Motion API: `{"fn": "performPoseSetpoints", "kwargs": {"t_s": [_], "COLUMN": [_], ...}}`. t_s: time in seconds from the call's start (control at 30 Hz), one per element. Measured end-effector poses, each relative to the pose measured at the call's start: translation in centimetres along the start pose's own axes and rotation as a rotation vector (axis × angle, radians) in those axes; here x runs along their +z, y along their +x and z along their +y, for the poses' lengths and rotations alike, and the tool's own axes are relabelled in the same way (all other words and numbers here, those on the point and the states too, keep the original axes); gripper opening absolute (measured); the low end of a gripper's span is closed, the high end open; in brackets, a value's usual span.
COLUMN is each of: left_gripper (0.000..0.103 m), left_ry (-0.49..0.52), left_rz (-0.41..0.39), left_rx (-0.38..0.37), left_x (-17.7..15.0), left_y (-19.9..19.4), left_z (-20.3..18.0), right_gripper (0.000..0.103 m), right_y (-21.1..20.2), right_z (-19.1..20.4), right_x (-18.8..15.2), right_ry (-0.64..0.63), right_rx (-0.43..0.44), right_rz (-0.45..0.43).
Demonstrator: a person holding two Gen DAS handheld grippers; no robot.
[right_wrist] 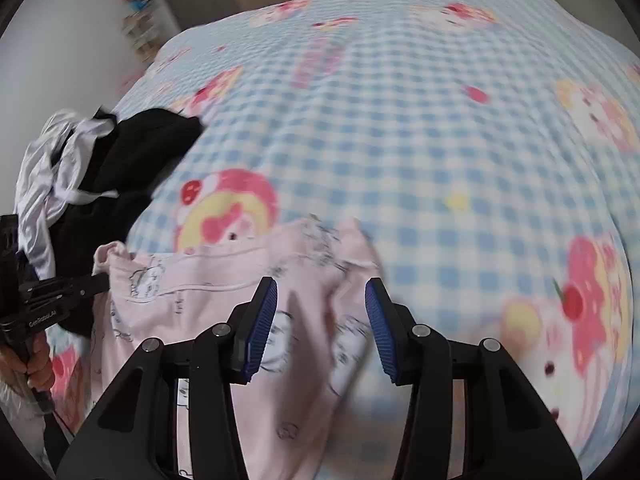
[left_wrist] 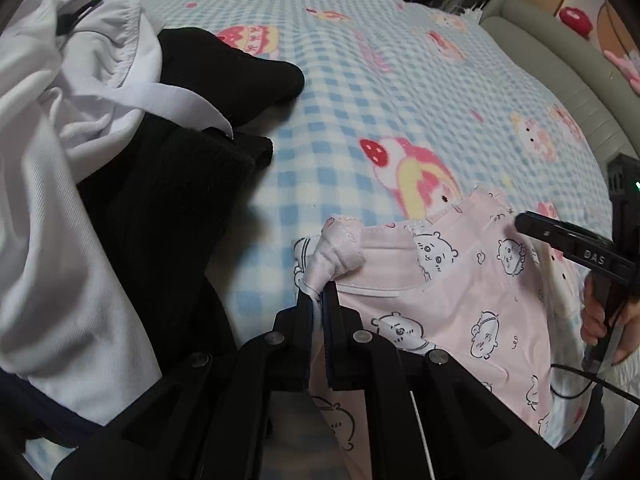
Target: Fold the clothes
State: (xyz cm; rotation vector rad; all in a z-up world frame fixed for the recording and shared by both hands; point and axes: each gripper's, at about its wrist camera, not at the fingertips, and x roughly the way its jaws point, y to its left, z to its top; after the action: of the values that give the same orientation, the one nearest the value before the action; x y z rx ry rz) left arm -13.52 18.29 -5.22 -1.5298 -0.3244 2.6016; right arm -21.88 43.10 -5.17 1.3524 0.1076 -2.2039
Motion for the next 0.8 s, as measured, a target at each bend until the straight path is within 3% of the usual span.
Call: {"fn": "performPoseSetpoints", "kwargs": {"t_s": [0.1, 0.13, 0.17, 0.2, 0.3, 0.33, 0.4, 0.5, 0.53, 0.63, 0.7, 0.8], "left_gripper": [0.006, 0.006, 0.005, 0.005, 0.005, 0.005, 0.005, 0.008, 0.009, 0.011, 0.013, 0.014], "left_ry": [-0.002, -0.005, -0.01, -0.015, -0.033, -0.04, -0.057, -0.083, -0.092, -0.079, -0.055, -0.042], "left_rz": [-0.004, -0.005, -0.013, -0.021, -0.04, -0.045, -0.016, 0.029, 0.044, -0.002, 0.017, 0.035], "left_rx": [-0.006, -0.001, -0.005, -0.009, -0.071, -0.1, -0.079, -0.047, -0.037, -0.037, -0.007, 0.013], "left_x": [0.0, 0.0, 0.0, 0.1, 0.6, 0.8, 1.0, 1.2, 1.3, 0.7, 0.5, 0.4], "left_y": [0.4, 0.5, 0.3, 0.0, -0.6, -0.8, 0.0, 1.4, 1.8, 0.9, 1.4, 1.9], "left_z": [-0.1, -0.1, -0.1, -0.2, -0.2, -0.2, 0.3, 1.0, 1.2, 1.0, 0.6, 0.4], "right_gripper": [0.046, 0.038, 0.016, 0.009, 0.003, 0.003, 0.002, 0.005, 0.005, 0.008, 0.019, 0.02], "right_y": [2.8, 3.9, 4.5, 4.5, 1.8, 1.2, -0.2, 0.6, 0.3, -0.1, 1.7, 4.5], "right_z": [0.6, 0.6, 0.3, 0.0, -0.4, -0.9, -1.9, -3.7, -3.7, -2.9, -2.9, -2.8], "right_x": [0.7, 0.8, 0.7, 0.5, -0.1, -0.2, -0.4, -0.6, -0.6, -0.1, 0.0, 0.2], "right_ry": [-0.026, -0.025, -0.012, -0.002, -0.012, -0.011, -0.007, 0.055, 0.067, 0.023, 0.03, 0.042], "right_rx": [0.058, 0.077, 0.043, 0.022, -0.038, -0.075, -0.148, -0.148, -0.104, -0.101, -0.086, -0.062], "right_rz": [0.111, 0.153, 0.172, 0.171, 0.089, 0.07, 0.033, 0.06, 0.041, 0.009, 0.078, 0.183]}}
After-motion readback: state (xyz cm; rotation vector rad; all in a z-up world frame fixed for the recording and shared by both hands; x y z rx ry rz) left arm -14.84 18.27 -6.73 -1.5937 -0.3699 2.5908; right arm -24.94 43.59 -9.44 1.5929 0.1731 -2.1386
